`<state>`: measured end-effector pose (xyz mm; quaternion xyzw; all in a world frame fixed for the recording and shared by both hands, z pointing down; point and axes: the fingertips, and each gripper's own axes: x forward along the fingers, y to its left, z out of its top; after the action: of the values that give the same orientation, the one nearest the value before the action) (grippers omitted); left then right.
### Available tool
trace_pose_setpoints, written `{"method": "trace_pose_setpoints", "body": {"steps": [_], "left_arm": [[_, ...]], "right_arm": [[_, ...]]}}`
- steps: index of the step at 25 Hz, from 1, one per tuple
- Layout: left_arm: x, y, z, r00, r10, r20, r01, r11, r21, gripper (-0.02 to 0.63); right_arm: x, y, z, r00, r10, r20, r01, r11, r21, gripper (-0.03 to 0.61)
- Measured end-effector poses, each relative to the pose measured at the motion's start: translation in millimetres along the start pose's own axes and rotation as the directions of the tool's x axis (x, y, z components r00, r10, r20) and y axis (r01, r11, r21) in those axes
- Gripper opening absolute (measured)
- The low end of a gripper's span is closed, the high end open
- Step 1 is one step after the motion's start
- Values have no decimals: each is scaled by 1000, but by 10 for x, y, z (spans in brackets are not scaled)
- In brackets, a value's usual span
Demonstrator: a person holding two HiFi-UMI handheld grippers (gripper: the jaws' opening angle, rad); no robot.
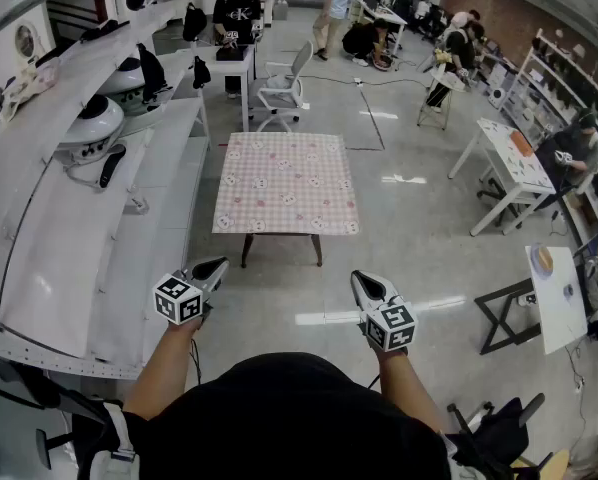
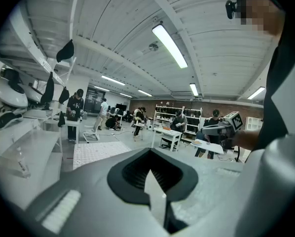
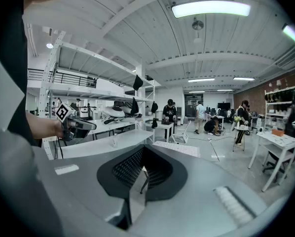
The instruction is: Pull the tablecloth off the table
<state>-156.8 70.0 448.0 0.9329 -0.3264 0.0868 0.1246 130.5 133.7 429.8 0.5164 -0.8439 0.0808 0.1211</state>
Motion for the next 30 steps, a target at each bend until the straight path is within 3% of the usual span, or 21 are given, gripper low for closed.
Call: {"method": "trace_pose_setpoints", "body": {"steps": [15, 18, 22, 26, 30], "left_arm": [[129, 54, 46, 999, 42, -13, -42, 999, 18, 2], [147, 66, 38, 998, 64, -28, -63, 997, 49, 60], [154, 77, 15, 997, 70, -37, -68, 996, 56, 143], [176, 87, -15, 995, 91, -49, -87, 994, 67, 203], [217, 79, -48, 993, 100, -56, -96, 993, 68, 233]], "right_arm": [[84, -215, 53, 1000, 3, 21, -3, 1000, 9, 32], [96, -216, 52, 1000, 12, 29, -12, 1000, -5, 37], [130, -165, 45, 1000, 19, 11, -19, 997, -69, 218], [119, -232, 68, 1000, -4, 21, 6, 996, -93, 285], [91, -338, 49, 999, -22, 26, 24, 996, -82, 298]]}}
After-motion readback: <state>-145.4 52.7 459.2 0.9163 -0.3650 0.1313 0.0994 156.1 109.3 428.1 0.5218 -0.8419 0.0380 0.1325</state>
